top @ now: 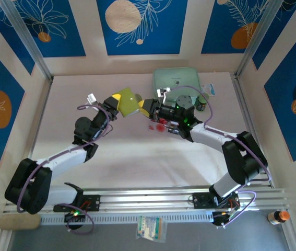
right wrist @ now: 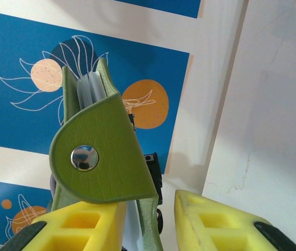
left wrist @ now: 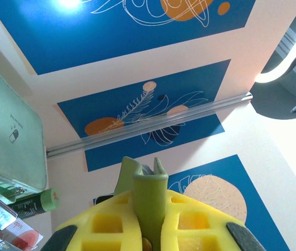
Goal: Put the credit cards into the card holder
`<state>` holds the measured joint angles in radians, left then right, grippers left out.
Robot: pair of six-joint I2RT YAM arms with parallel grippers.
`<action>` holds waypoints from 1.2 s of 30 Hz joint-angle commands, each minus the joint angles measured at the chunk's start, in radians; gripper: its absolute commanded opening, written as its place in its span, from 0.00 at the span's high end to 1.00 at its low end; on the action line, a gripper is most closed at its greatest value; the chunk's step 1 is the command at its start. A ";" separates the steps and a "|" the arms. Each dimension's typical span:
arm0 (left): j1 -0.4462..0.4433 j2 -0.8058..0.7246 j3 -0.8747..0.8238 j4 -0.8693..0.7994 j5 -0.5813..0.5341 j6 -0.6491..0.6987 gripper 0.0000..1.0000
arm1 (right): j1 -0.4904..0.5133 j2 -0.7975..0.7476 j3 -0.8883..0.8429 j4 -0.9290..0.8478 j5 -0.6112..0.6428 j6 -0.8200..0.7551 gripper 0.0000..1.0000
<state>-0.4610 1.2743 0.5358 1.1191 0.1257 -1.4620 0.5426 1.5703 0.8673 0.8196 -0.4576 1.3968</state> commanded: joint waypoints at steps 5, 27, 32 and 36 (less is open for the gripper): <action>-0.011 0.016 0.043 0.073 -0.008 -0.011 1.00 | 0.010 0.048 0.012 0.089 -0.060 0.050 0.72; -0.019 0.025 0.044 0.081 -0.011 -0.006 1.00 | 0.010 0.061 0.011 0.183 -0.106 0.108 0.62; -0.020 0.029 0.049 0.079 -0.008 -0.004 1.00 | 0.002 0.041 -0.021 0.169 -0.090 0.096 0.51; -0.024 0.035 0.054 0.084 -0.007 -0.005 1.00 | -0.001 0.040 -0.017 0.160 -0.091 0.091 0.51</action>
<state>-0.4728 1.3022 0.5526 1.1404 0.1226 -1.4654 0.5415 1.6272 0.8547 0.9638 -0.5289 1.4967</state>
